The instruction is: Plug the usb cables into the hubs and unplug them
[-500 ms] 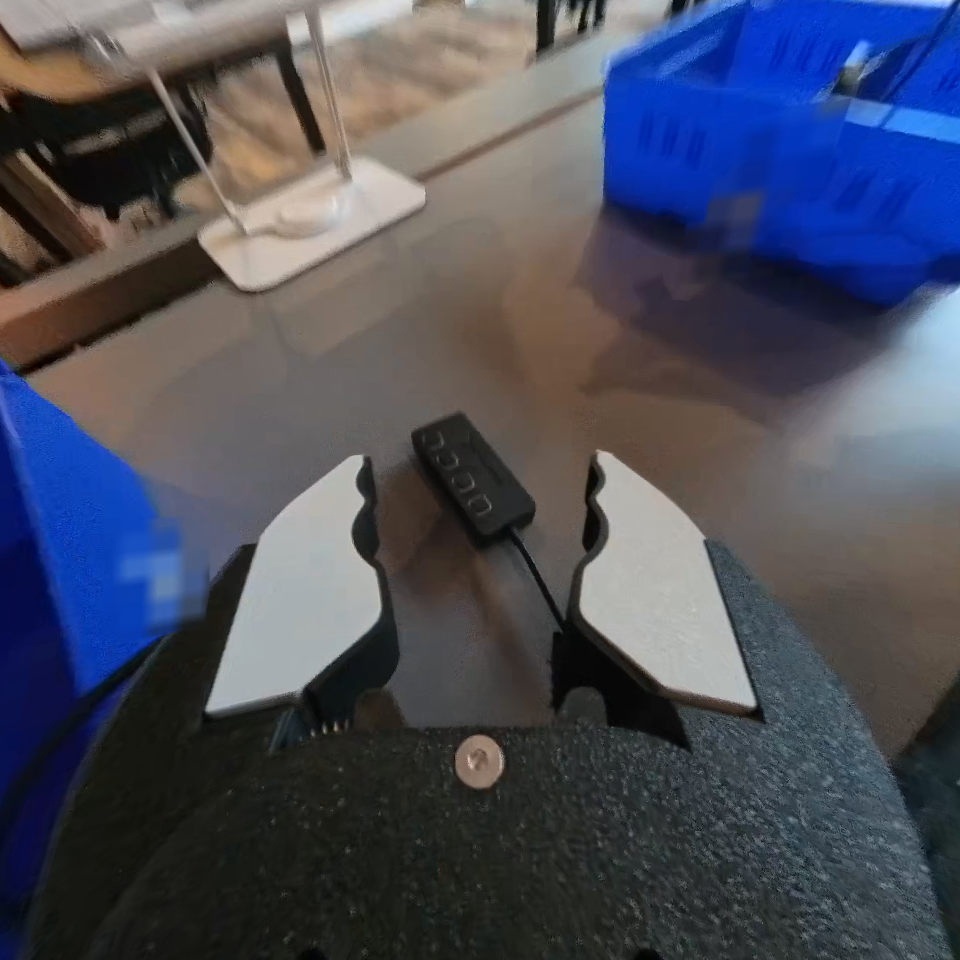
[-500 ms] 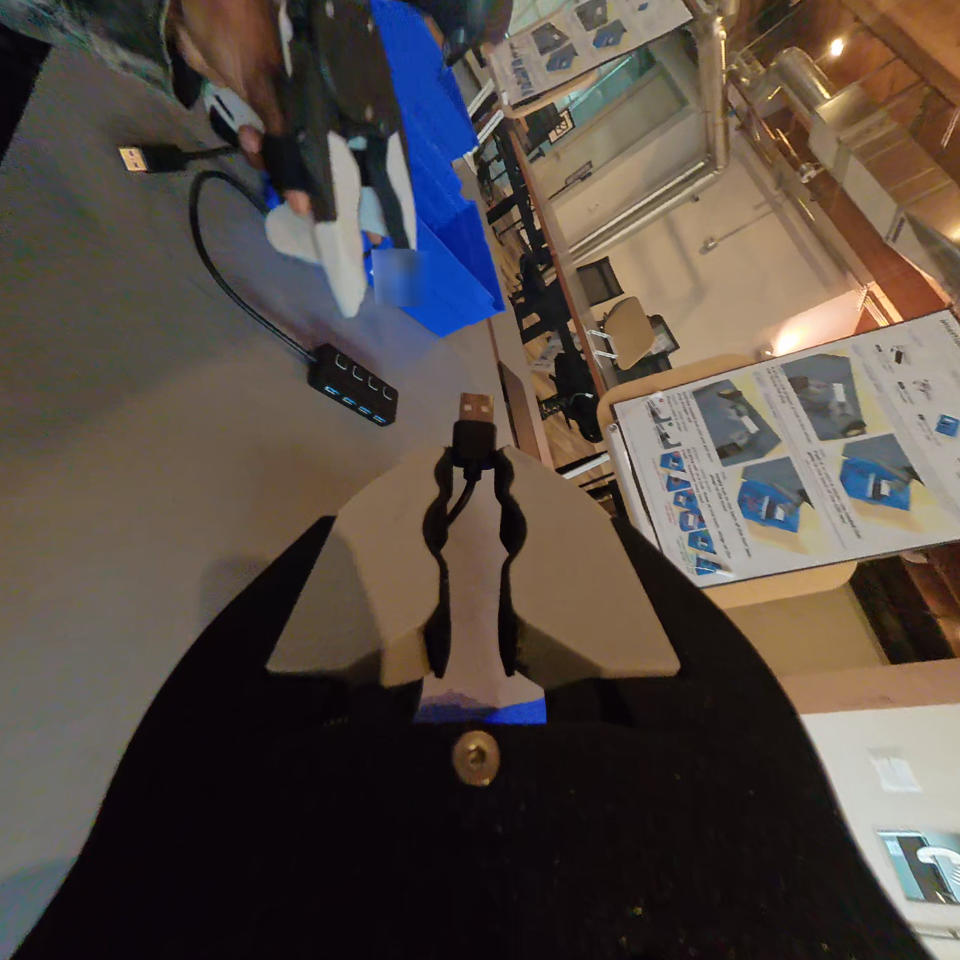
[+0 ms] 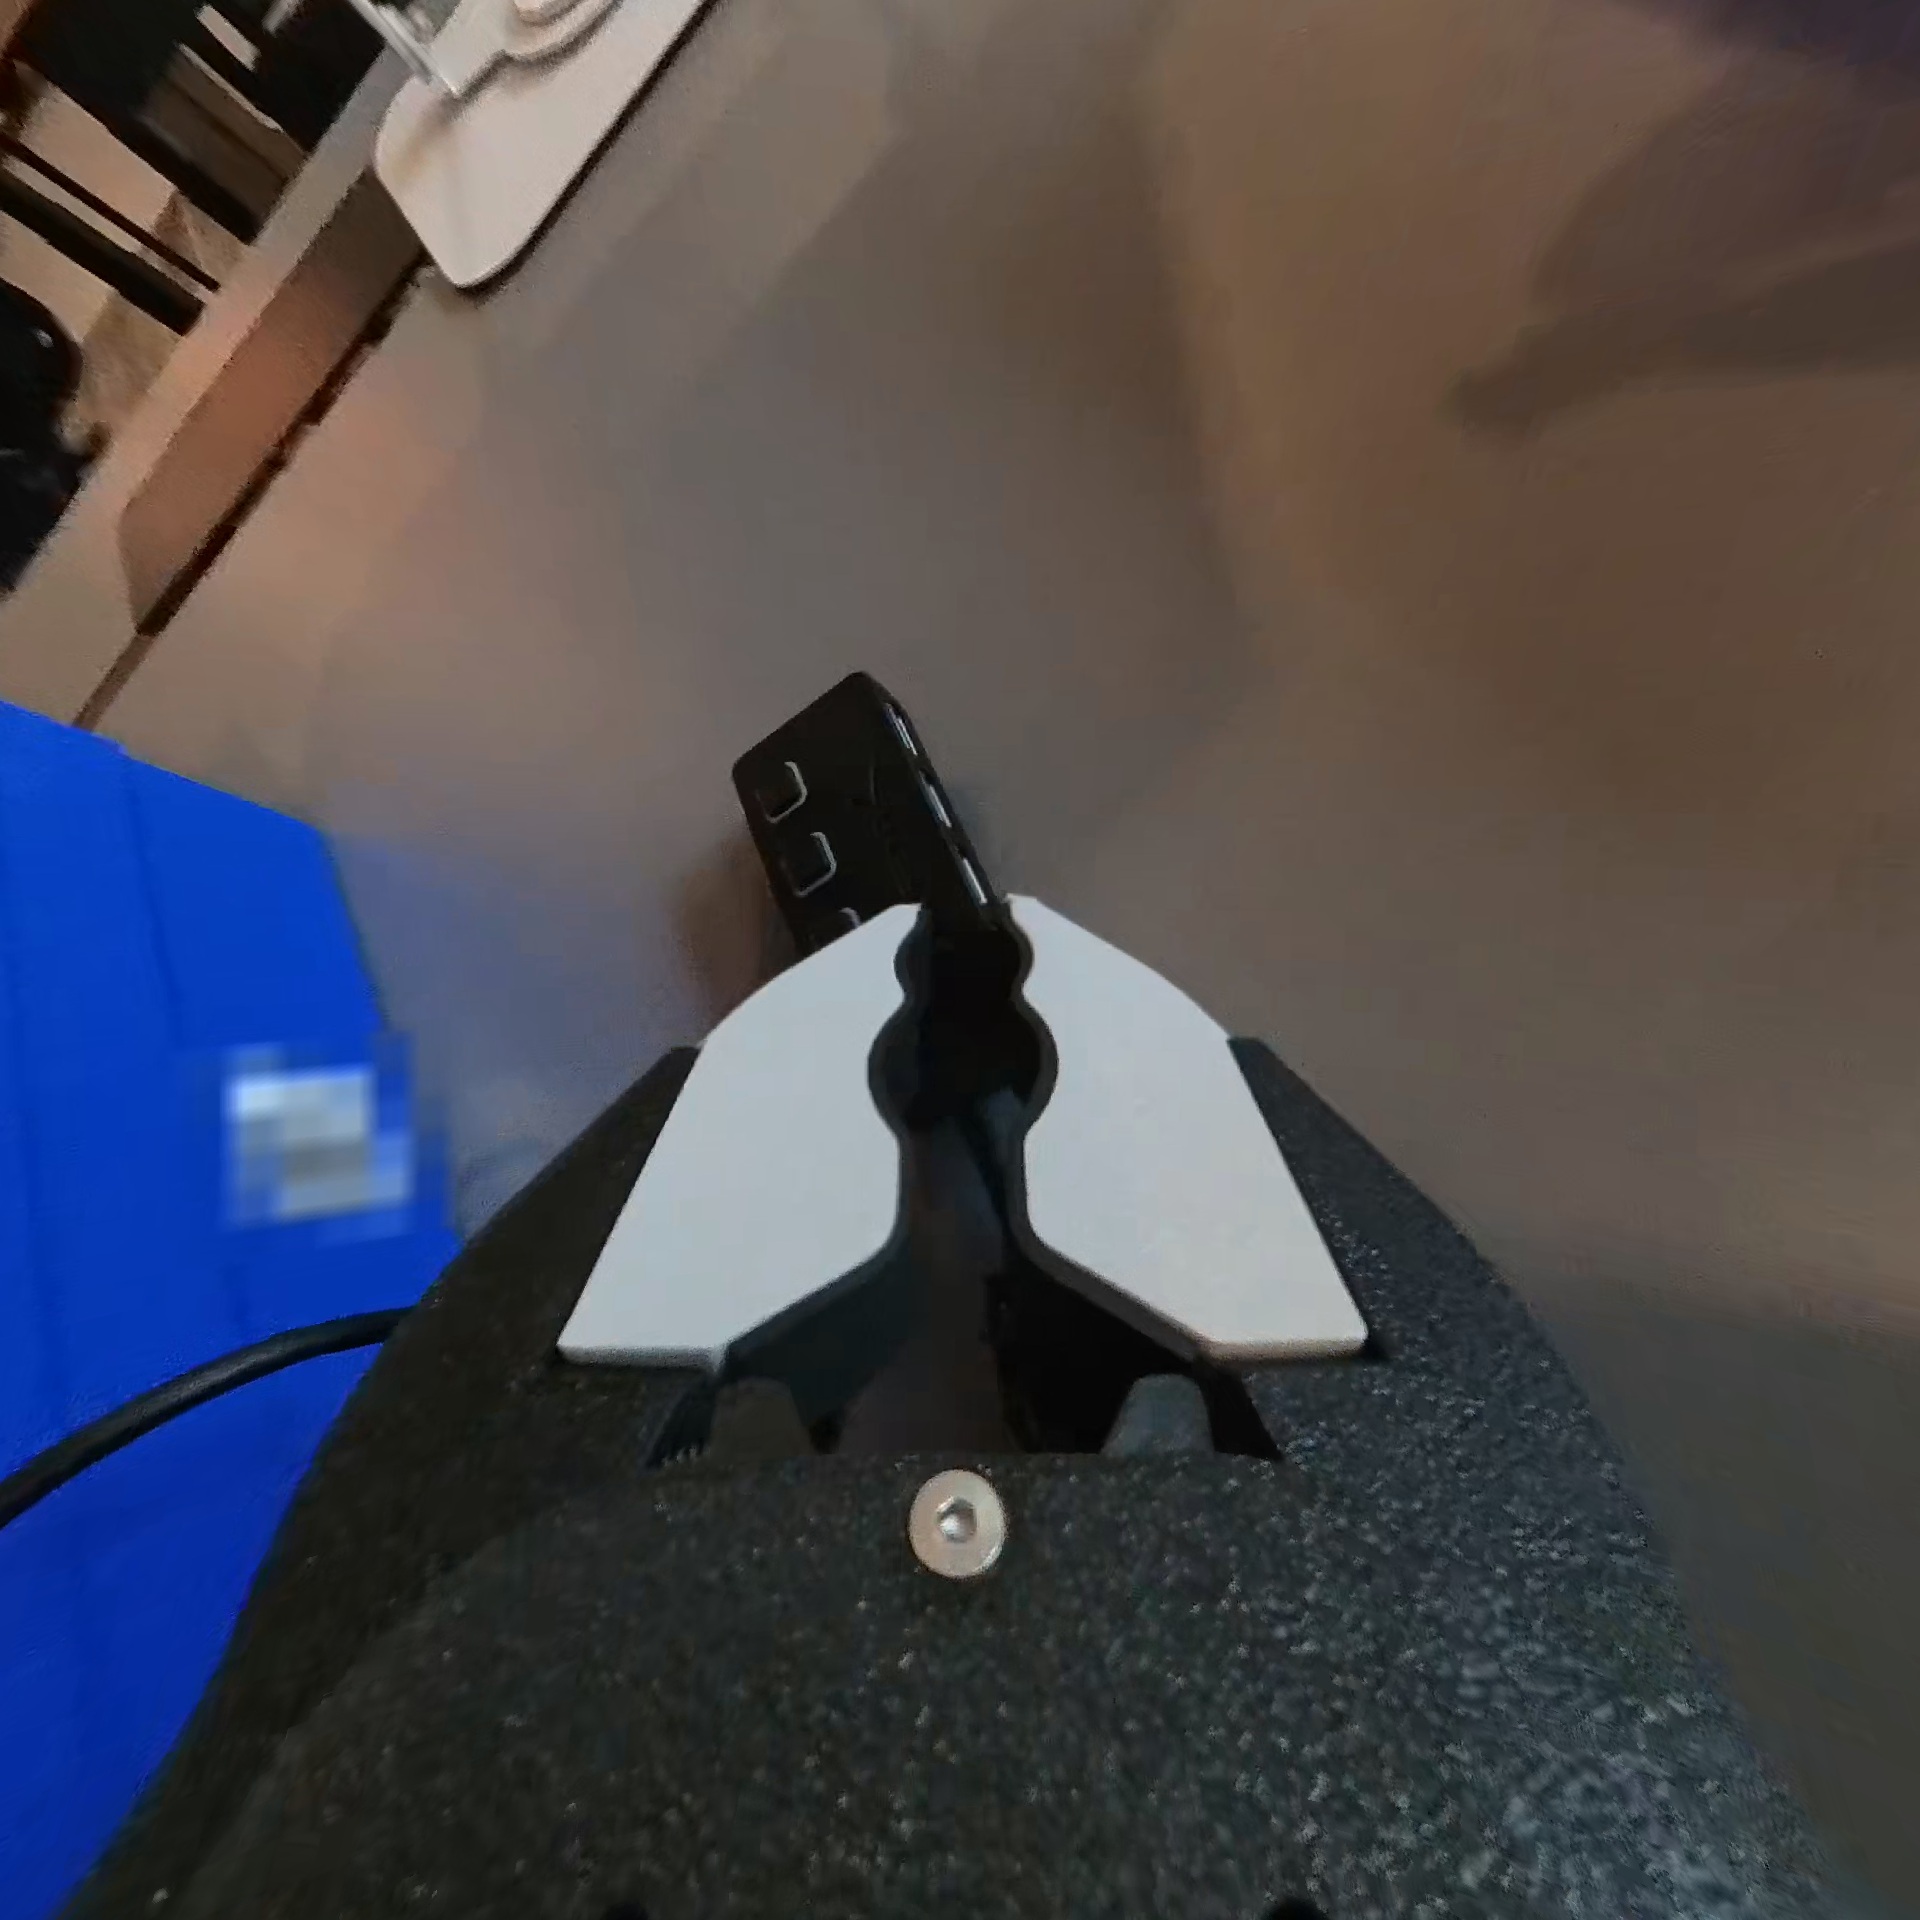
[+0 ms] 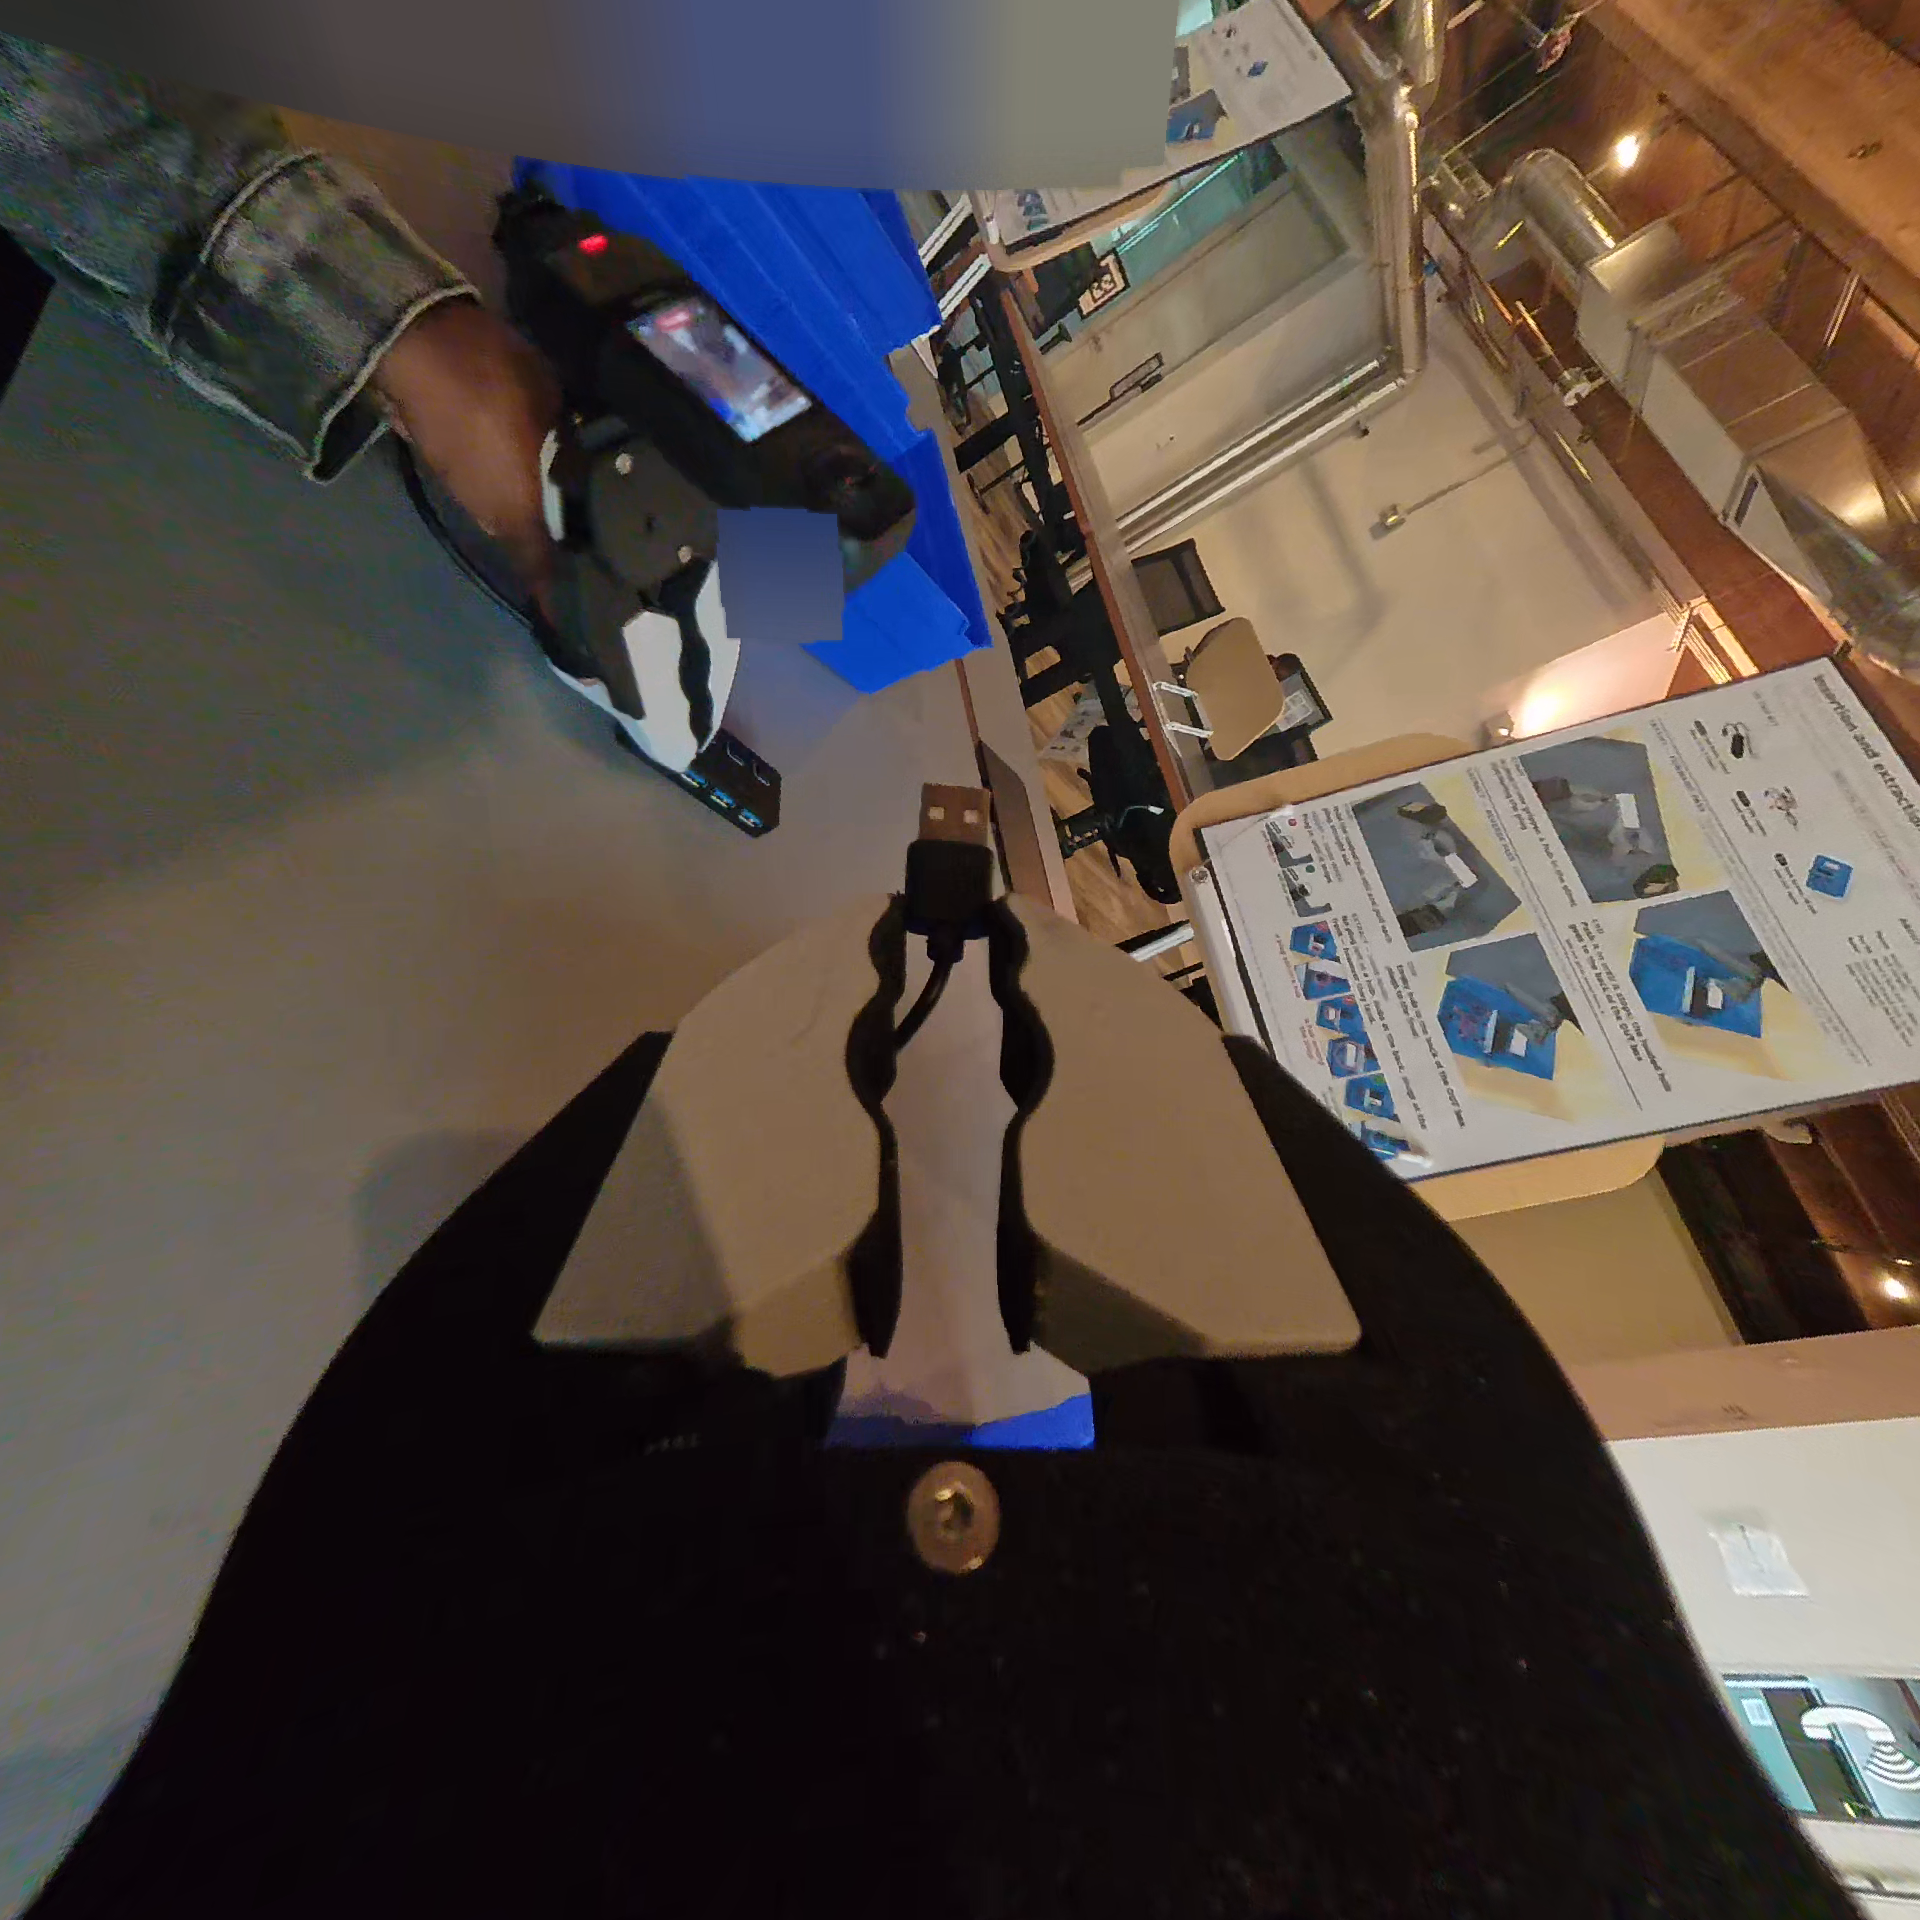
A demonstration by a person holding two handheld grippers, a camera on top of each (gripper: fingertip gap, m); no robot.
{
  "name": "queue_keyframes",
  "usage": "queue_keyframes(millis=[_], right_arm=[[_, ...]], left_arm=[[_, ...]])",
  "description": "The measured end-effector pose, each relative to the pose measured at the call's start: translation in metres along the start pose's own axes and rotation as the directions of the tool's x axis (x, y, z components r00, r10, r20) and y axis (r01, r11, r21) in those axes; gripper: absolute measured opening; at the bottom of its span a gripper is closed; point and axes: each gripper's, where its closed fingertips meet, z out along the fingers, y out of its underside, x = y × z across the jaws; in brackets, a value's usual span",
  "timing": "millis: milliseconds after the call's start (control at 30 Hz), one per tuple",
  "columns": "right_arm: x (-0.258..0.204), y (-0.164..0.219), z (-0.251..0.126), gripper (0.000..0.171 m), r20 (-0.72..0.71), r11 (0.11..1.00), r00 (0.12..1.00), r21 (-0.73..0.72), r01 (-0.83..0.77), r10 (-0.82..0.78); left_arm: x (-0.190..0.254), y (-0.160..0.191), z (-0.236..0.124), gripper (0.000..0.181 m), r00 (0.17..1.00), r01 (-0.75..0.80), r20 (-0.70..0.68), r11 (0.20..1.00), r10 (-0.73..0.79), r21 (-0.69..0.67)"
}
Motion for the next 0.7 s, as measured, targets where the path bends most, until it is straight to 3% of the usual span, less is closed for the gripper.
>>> queue_keyframes(millis=[100,167,200,233,333,433,467,567,700], right_arm=[[-0.007,-0.002,0.005,0.014,0.024,1.000,1.000,-0.002,0.006,-0.006],[-0.011,-0.002,0.009,0.014,0.040,1.000,0.999,-0.014,0.019,-0.018],[-0.013,-0.003,0.011,0.014,0.048,1.000,0.999,-0.015,0.022,-0.022],[-0.015,-0.003,0.013,0.014,0.054,1.000,0.998,-0.015,0.023,-0.022],[-0.018,-0.001,0.017,0.014,0.068,1.000,0.997,-0.021,0.023,-0.021],[-0.019,0.001,0.018,0.014,0.069,0.999,0.997,-0.033,0.027,-0.025],[-0.019,0.001,0.018,0.014,0.068,0.999,0.997,-0.030,0.027,-0.025],[-0.018,-0.003,0.016,0.014,0.060,0.999,0.998,-0.015,0.028,-0.027],[-0.018,-0.007,0.014,0.014,0.059,0.999,0.998,-0.006,0.032,-0.032]], left_arm=[[0.003,-0.001,-0.007,0.000,0.976,0.152,-0.166,0.987,-0.141,0.056],[-0.012,0.006,-0.011,0.000,0.985,0.139,-0.114,0.988,-0.130,0.068],[-0.025,0.008,-0.015,0.008,0.992,0.118,-0.042,0.990,-0.115,0.081],[-0.032,0.008,-0.020,0.029,0.995,0.102,-0.006,0.991,-0.102,0.089],[-0.029,-0.003,-0.029,0.060,0.977,0.204,-0.087,0.969,-0.194,0.138],[-0.010,0.017,-0.010,0.087,0.963,0.233,-0.131,0.972,-0.234,-0.022],[-0.010,0.020,-0.002,0.084,0.964,0.241,-0.111,0.970,-0.242,-0.027],[-0.004,0.017,0.006,0.054,0.926,0.321,-0.193,0.946,-0.324,-0.047],[-0.006,0.017,0.007,0.050,0.932,0.287,-0.214,0.956,-0.292,-0.053]])
